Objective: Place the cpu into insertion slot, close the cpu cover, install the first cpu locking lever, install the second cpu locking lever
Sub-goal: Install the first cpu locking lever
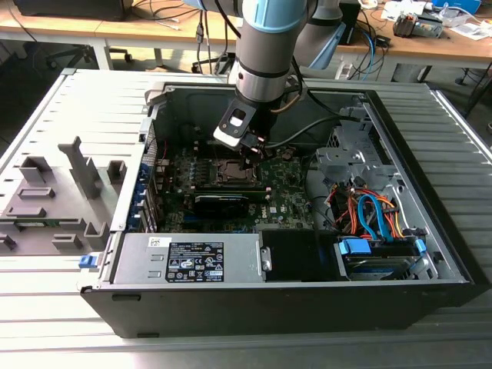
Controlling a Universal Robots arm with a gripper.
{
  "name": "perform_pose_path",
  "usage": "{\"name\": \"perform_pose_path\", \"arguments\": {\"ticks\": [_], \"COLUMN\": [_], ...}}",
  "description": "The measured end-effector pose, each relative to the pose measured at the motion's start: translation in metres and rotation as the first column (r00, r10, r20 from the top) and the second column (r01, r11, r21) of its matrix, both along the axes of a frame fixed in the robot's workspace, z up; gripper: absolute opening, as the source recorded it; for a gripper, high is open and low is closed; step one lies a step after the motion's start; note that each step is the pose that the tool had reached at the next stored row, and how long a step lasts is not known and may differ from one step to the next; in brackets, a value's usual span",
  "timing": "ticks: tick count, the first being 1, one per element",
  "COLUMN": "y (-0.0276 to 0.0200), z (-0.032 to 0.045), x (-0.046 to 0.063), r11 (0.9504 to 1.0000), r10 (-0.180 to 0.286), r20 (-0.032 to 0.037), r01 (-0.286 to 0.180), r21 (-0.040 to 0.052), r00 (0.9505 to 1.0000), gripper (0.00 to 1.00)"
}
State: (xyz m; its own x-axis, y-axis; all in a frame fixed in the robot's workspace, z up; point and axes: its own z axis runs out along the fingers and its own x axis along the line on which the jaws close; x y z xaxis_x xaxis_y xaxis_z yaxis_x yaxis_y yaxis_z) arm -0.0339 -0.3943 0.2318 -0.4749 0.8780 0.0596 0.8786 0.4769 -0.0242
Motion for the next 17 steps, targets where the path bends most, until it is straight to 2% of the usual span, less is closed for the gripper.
{"name": "perform_pose_path", "arguments": {"ticks": [12, 16, 17], "y": [0.0001, 0.0, 0.0001], "z": [0.0, 0.0, 0.0], "x": [0.0, 0.0, 0.0], "r11": [1.0, 0.9997, 0.9994], "r10": [0.01, 0.018, 0.027], "r20": [0.0, 0.0002, 0.0003], "r01": [-0.01, -0.018, -0.027], "r21": [0.0013, 0.0184, 0.0196], "r00": [1.0, 0.9998, 0.9996], "gripper": [0.11, 0.11, 0.11]}}
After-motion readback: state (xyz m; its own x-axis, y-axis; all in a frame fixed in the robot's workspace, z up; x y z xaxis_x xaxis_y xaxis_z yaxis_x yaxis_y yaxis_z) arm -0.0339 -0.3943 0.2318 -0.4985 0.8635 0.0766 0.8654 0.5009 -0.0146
